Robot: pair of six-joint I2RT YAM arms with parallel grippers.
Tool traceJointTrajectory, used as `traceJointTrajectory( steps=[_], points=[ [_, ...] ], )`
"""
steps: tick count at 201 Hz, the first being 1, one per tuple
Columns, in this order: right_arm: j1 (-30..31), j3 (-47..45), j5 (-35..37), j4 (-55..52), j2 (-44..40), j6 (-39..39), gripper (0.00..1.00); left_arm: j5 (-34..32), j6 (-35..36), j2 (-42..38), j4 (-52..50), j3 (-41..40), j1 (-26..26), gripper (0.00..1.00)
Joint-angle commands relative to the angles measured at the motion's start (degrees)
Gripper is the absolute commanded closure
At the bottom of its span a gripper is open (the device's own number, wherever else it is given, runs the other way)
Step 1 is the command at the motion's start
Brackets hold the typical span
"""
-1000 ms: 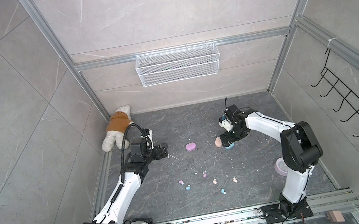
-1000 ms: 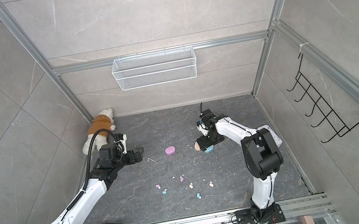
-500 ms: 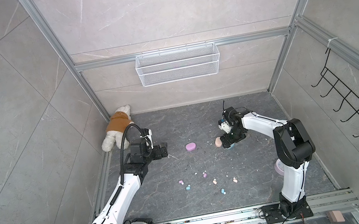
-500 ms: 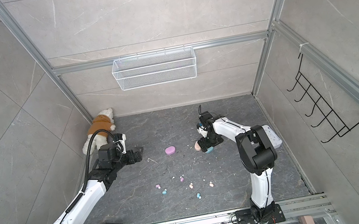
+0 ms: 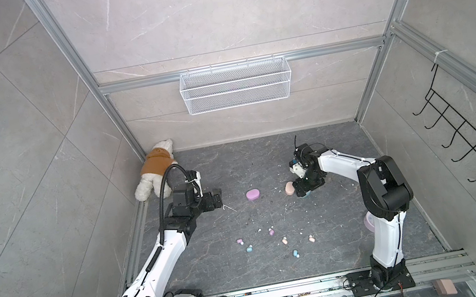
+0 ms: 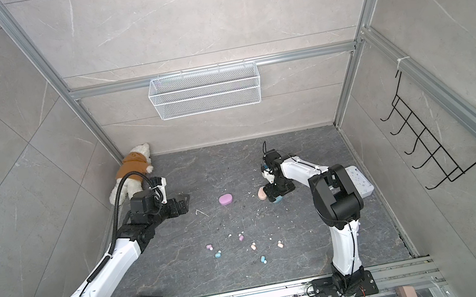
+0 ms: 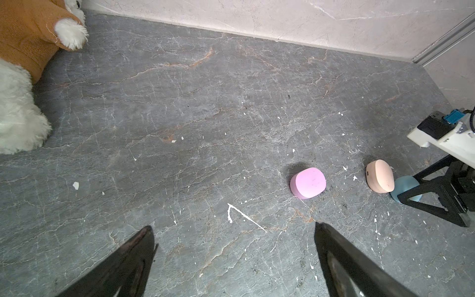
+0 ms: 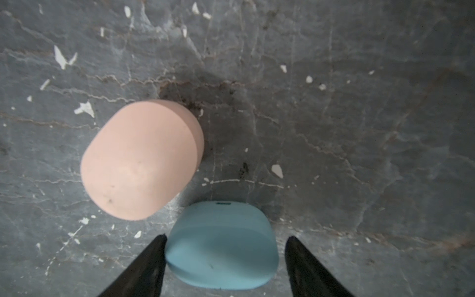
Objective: Insert wireless bluetooth earbuds into charging case
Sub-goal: Pick up the charging case from the center of the table.
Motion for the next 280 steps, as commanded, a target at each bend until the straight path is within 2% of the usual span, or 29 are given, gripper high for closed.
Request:
traceJointTrajectory(
  steps=[1, 80, 133, 157, 190, 221, 280],
  points=[
    [-0.1, 0.2, 0.9, 1.0, 0.6, 0.6, 0.29, -0.9, -0.8, 0.3, 2.0, -0.2, -0.1, 0.00],
    [0.0, -1.0, 2.4, 1.0, -1.2, 1.4, 0.40, -1.1, -1.2, 0.6, 2.4, -0.1, -0.2, 0.00],
    [0.0, 0.2, 1.5, -2.6, -2.8, 2.7, 0.47, 1.5, 0.1, 1.4, 2.1, 0.2, -0.3, 0.00],
    [0.0, 1.4, 0.5, -6.3, -5.0, 3.8, 0.47, -2.5, 0.2, 2.2, 1.3, 0.9, -1.5, 0.00],
    [0.1, 1.6, -2.3, -11.3, -10.2, 6.4, 0.48, 8.5, 5.5, 4.2, 4.6, 0.9, -3.0, 0.00],
    [2.6, 3.3, -2.3, -17.0, -15.5, 9.9, 0.48, 17.8, 8.4, 7.0, 11.1, 0.5, -7.2, 0.01],
    [9.5, 14.2, -5.9, -28.8, -21.0, 16.6, 0.49, 25.4, 15.1, 12.4, 30.1, -1.6, -17.3, 0.01]
  ],
)
